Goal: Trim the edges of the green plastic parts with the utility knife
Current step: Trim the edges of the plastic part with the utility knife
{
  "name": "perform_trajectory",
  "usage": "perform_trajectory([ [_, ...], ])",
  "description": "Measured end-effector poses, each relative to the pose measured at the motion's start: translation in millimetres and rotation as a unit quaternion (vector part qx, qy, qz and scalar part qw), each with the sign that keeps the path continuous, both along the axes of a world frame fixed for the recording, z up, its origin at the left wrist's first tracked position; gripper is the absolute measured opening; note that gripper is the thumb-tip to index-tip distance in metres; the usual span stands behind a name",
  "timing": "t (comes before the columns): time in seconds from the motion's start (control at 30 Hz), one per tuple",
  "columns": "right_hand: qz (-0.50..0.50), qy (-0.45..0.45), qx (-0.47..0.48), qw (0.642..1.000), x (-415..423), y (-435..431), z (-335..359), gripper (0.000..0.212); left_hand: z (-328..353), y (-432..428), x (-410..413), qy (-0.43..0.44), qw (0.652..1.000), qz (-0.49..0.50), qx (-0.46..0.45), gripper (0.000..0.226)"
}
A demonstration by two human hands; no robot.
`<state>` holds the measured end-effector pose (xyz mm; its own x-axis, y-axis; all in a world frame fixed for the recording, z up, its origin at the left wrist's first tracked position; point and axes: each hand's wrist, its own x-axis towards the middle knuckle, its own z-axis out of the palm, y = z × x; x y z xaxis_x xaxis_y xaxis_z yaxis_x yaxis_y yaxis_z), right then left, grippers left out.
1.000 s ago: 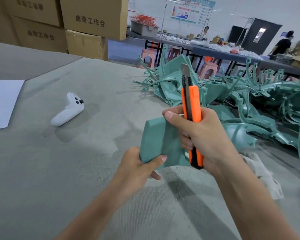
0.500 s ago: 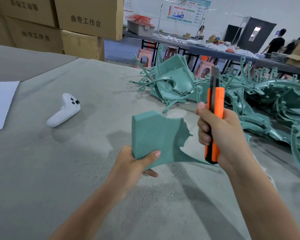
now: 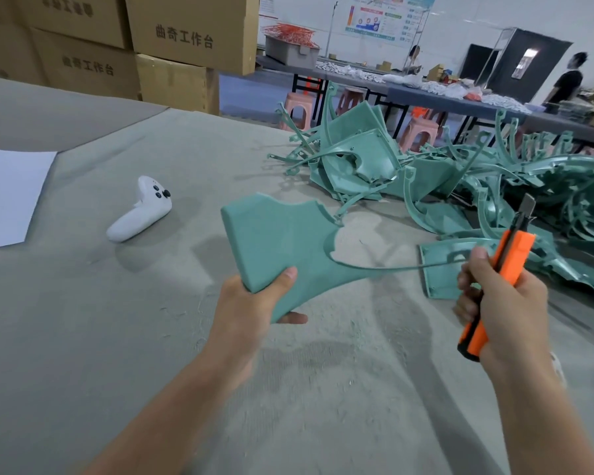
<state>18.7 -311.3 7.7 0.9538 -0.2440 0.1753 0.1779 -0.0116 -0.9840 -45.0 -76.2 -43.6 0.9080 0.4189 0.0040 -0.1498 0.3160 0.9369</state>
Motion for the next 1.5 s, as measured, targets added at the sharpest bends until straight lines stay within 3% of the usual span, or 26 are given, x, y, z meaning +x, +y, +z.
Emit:
perform_trajectory([
  [0.07, -0.024, -0.007, -0.011, 1.000, 3.0, -1.8, -2.6, 0.012, 0.9, 1.5, 0.3, -0.005, 1.000, 0.016, -0.019, 0.015],
  [0.17, -0.062, -0.001, -0.038, 0.997, 7.1, -3.8, -5.8, 0.027, 3.0, 3.6, -0.5, -0.018, 0.998, 0.024, -0.056, 0.018],
  [0.3, -0.051, 0.015, 0.005, 0.999, 10.0, -6.4, -11.1, 0.002, 5.1, 6.0, -2.2, -0.026, 0.994, 0.015, -0.106, 0.023],
  [0.43, -0.050, 0.046, -0.016, 0.998, 16.7, -9.8, -18.6, 0.004, 6.9, 6.8, -2.8, -0.031, 0.990, 0.009, -0.134, 0.020],
  [0.67, 0.035, 0.135, -0.179, 0.974, 28.2, -12.0, -33.4, 0.054, 9.0, 7.4, -4.2, -0.040, 0.989, -0.001, -0.140, 0.027],
  [0.8, 0.044, 0.118, -0.255, 0.959, 26.6, -7.6, -38.6, 0.056, 10.3, 7.8, -4.8, -0.043, 0.989, -0.002, -0.145, 0.034],
  [1.17, 0.008, 0.042, -0.254, 0.966, 18.4, 1.2, -34.1, 0.031, 8.7, 7.9, -5.4, -0.040, 0.992, 0.024, -0.119, 0.017],
  [1.37, 0.038, 0.056, -0.357, 0.931, 14.5, 2.4, -33.9, 0.047, 8.8, 6.9, -4.8, -0.028, 0.993, 0.043, -0.108, 0.016],
  [1.5, 0.024, 0.038, -0.330, 0.943, 16.0, 2.1, -36.6, 0.038, 9.2, 5.7, -4.5, -0.030, 0.994, 0.051, -0.097, 0.015],
])
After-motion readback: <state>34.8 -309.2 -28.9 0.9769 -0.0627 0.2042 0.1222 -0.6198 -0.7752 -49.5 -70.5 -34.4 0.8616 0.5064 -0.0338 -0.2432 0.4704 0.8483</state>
